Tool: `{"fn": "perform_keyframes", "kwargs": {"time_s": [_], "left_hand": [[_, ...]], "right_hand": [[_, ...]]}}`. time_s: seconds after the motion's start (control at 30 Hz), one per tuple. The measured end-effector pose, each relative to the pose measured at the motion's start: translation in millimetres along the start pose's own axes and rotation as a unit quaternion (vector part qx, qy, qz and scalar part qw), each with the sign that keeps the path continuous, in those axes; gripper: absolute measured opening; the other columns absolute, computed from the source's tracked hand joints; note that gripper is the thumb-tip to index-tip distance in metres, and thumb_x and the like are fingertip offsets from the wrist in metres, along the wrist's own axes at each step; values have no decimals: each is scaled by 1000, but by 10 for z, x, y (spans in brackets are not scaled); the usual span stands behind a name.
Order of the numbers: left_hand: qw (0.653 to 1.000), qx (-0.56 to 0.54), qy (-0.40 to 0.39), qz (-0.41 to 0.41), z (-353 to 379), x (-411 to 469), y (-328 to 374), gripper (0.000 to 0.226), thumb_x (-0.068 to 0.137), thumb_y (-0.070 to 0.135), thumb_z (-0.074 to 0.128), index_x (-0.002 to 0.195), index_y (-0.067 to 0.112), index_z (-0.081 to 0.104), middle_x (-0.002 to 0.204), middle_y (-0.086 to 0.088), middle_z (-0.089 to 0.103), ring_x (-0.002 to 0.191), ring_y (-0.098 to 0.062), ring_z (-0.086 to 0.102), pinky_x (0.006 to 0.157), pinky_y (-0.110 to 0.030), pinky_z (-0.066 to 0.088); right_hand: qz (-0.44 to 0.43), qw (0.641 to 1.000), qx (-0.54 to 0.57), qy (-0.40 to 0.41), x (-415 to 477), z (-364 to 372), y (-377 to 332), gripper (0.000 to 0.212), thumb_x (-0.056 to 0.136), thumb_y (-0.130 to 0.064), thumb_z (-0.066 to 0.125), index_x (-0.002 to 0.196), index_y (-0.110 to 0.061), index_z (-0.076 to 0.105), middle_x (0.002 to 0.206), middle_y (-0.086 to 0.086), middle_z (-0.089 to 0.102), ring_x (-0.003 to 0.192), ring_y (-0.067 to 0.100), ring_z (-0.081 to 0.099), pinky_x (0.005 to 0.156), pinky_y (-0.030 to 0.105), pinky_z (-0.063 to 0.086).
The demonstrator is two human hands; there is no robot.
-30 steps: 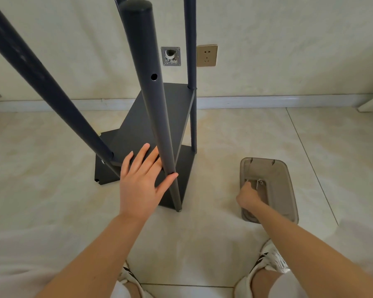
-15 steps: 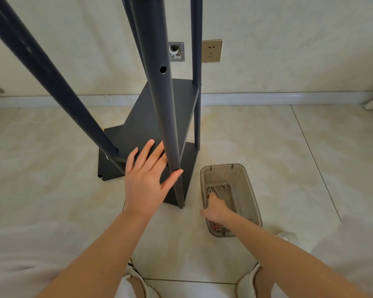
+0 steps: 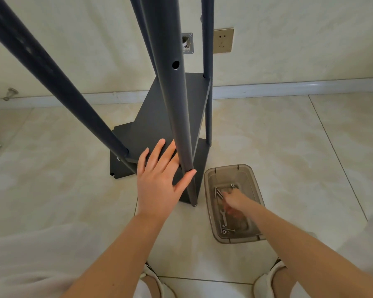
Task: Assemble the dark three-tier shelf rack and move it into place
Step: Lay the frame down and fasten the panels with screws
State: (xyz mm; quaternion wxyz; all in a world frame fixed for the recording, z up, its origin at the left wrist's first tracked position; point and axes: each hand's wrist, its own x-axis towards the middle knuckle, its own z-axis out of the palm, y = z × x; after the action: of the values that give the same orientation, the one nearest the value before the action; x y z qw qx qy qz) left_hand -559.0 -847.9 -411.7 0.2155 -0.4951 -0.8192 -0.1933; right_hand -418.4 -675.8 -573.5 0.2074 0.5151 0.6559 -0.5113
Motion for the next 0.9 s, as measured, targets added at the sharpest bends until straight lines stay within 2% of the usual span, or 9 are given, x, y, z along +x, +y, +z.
{"fn": "perform_keyframes", "kwargs": {"time_s": [0.07,0.17,0.2,0.27,0.33,0.5,0.73,0.9], "left_hand": [[1000,-6,-10,-5,-9,4,14,51,95,53,53,125,16,70,130,-4,68,132,-30,56,113,-55,38],[1000,-17,-14,-10,-22,-1,16,52,95,53,53,126,16,70,130,-4,68,131,-30,56,113,-56,38],[1000,-23,-15,-9,-29,-6,13,51,95,53,54,125,15,70,131,-4,68,131,-30,56,112,-56,38],[999,-31,-14,-6,-32,-3,13,49,94,51,56,124,14,70,132,-5,67,131,-31,56,111,-58,39],[999,-32,-14,-9,-33,-5,13,47,94,49,58,123,14,71,132,-5,66,130,-31,57,110,-58,39],[999,-41,-11,-8,-12,-24,6,46,94,47,60,124,14,70,135,-4,65,132,-31,55,111,-59,39],[999,-47,-10,-5,-13,-33,-10,48,99,52,52,125,15,69,135,-3,64,134,-30,54,112,-57,38],[999,-46,-8,-5,-9,-32,-7,48,99,52,52,123,14,70,135,-4,64,133,-30,54,112,-57,38]], "right_hand": [[-26,998,-53,0,101,23,76,28,105,-24,42,127,-10,51,106,9,64,90,23,63,82,37,57],[-58,994,-89,-7,210,85,131,42,101,-12,48,142,-18,42,121,11,60,88,20,62,67,30,52],[-73,992,-99,-4,240,108,140,49,100,-11,51,146,-20,38,128,12,59,94,22,63,71,32,54],[-98,987,-127,10,291,129,147,56,98,-9,54,149,-19,34,138,13,55,113,28,61,93,40,53],[-113,982,-152,17,338,142,124,51,97,-11,54,146,-18,39,134,14,57,114,29,61,98,43,51],[-130,974,-183,28,383,184,61,37,98,-14,51,134,-22,47,116,8,63,98,24,63,88,41,55],[-104,971,-206,59,381,357,79,41,96,-5,48,135,-13,38,119,14,61,106,30,61,88,42,52],[-103,955,-271,56,338,377,147,31,98,-14,51,129,-15,51,112,9,64,99,27,63,80,38,53]]}}
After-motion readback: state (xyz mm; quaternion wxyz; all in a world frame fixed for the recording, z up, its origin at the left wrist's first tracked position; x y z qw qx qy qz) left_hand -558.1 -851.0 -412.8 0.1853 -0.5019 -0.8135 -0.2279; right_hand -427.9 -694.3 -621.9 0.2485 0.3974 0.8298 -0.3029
